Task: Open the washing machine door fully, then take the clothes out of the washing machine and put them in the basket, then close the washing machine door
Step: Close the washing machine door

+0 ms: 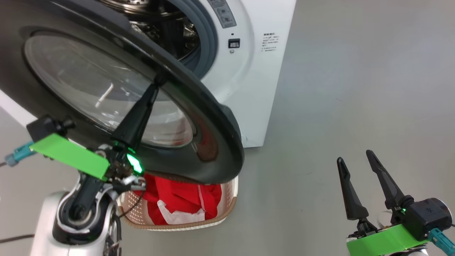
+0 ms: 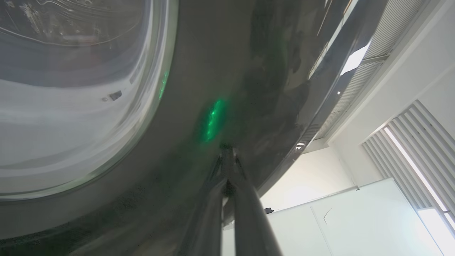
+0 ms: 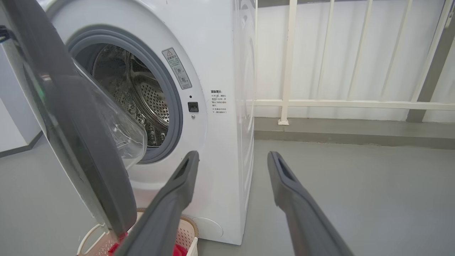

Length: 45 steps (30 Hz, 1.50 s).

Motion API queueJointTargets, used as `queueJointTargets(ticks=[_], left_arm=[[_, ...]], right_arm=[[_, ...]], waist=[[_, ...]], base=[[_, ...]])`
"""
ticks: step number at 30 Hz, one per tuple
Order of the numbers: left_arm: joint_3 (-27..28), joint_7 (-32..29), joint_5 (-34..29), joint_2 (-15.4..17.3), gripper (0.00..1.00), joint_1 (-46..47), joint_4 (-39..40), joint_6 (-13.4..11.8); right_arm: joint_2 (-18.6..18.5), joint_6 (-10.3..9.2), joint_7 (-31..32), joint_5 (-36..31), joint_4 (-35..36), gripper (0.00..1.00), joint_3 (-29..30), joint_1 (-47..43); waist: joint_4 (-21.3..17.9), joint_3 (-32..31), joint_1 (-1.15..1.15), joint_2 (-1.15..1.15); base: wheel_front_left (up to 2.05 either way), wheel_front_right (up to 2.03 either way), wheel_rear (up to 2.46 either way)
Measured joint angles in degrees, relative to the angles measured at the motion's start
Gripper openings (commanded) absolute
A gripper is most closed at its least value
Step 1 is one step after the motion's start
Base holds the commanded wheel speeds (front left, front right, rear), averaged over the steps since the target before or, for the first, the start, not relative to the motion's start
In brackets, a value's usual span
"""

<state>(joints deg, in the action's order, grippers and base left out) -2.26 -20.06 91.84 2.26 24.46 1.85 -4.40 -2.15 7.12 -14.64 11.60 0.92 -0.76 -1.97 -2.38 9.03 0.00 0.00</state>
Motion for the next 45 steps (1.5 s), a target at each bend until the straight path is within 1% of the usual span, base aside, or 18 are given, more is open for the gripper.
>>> queueJointTargets(ticks=[2,10,19,30,33,38,41,42,43,44,45], left_arm=[[-0.2,0.7,0.0,0.0,0.0,1.9,-1.5,0.8],[-1.1,2.2,-0.6,-0.1,0.0,6.3,-5.7,2.0],[-1.2,3.7,-1.1,-0.3,0.0,11.1,-11.0,4.1],[-1.6,5.5,-0.9,-0.4,0.0,17.0,-14.9,6.5],[-1.7,5.6,-0.9,-0.5,0.0,17.2,-15.4,7.0],[-1.9,5.9,-1.2,-0.4,0.0,17.1,-15.7,7.0],[-3.0,6.8,-3.3,0.0,0.0,16.9,-15.6,7.0],[-3.4,7.2,-4.5,0.2,0.03,16.7,-15.5,7.0],[-3.7,7.7,-5.4,0.3,0.42,16.3,-15.2,7.0],[-4.0,8.3,-6.5,0.6,0.85,15.9,-15.0,6.9],[-4.5,9.2,-8.2,1.1,1.0,15.2,-14.6,7.0]], right_arm=[[0.0,0.0,0.0,0.0,-0.1,1.0,-0.2,0.0],[0.0,0.0,0.0,0.0,-0.2,1.0,-0.5,0.6],[0.0,0.0,0.0,0.0,-0.1,1.0,-0.8,1.3],[0.0,0.0,0.0,-0.1,-0.1,1.0,-1.7,3.7],[-0.1,0.0,0.0,-0.1,-0.2,1.0,-1.6,3.7],[-0.1,0.0,0.0,-0.1,-0.4,1.0,-1.6,3.7],[-0.1,0.0,0.0,-0.1,-0.5,1.0,-1.6,3.7],[-0.1,0.0,0.0,-0.1,-0.6,1.0,-1.5,3.7],[-0.1,0.0,0.0,-0.1,-0.6,1.0,-1.4,3.7],[-0.1,0.0,0.0,0.0,-0.7,1.0,-1.4,3.7],[-0.1,0.01,0.0,0.2,-0.8,1.0,-1.3,3.7]], waist=[[-0.7,0.4,0.0,0.0],[-2.1,1.5,0.0,0.0],[-3.2,3.6,0.0,0.0],[-4.2,5.9,0.0,0.0],[-4.5,5.7,0.0,0.0],[-4.5,5.1,0.0,0.0],[-4.4,4.6,0.0,0.0],[-4.3,4.5,0.0,0.0],[-4.2,4.3,0.0,0.0],[-4.1,4.2,0.0,0.0],[-4.0,3.9,0.0,0.0]], base=[[0.0,0.0,0.0],[0.0,0.0,0.0],[0.0,0.0,0.0],[0.0,0.0,0.0],[0.0,0.0,0.0],[0.0,0.0,0.0],[0.0,0.0,0.0],[0.0,0.0,0.0],[0.0,0.0,0.0],[0.0,0.0,0.0],[0.0,0.0,0.0]])
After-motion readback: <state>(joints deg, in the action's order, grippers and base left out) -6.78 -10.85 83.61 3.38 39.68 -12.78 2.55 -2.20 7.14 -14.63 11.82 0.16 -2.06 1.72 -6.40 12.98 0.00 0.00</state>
